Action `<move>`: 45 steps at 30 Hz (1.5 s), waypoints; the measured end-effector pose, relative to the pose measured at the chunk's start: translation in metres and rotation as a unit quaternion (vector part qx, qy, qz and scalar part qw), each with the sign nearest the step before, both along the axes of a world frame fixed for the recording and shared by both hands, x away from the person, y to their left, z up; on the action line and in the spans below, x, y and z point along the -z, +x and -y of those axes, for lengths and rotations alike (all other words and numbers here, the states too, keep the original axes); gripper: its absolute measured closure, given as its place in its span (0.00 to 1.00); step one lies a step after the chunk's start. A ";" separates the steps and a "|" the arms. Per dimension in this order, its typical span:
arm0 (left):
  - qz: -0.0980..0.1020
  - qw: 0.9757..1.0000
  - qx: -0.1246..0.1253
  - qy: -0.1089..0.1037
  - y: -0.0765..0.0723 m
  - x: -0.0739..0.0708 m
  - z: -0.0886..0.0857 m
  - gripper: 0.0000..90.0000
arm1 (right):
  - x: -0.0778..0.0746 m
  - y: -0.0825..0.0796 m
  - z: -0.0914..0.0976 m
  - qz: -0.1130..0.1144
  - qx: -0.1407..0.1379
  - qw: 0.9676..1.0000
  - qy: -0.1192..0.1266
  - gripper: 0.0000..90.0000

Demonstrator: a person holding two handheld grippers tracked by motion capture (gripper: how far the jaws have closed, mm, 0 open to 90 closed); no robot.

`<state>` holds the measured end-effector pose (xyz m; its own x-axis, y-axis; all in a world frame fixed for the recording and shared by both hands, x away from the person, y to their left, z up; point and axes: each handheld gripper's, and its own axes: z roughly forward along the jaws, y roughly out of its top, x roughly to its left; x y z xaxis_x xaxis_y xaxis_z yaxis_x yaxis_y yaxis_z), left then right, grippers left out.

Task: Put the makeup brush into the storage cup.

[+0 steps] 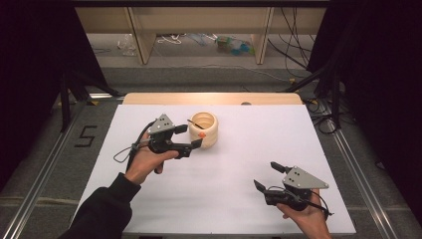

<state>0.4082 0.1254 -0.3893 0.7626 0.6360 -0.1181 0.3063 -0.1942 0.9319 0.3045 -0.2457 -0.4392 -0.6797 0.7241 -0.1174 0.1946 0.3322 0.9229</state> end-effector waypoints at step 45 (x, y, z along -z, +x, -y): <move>0.022 1.000 -0.016 0.015 -0.041 0.046 -0.057 0.25 | 0.001 0.002 -0.001 -0.014 0.001 1.000 0.002 0.20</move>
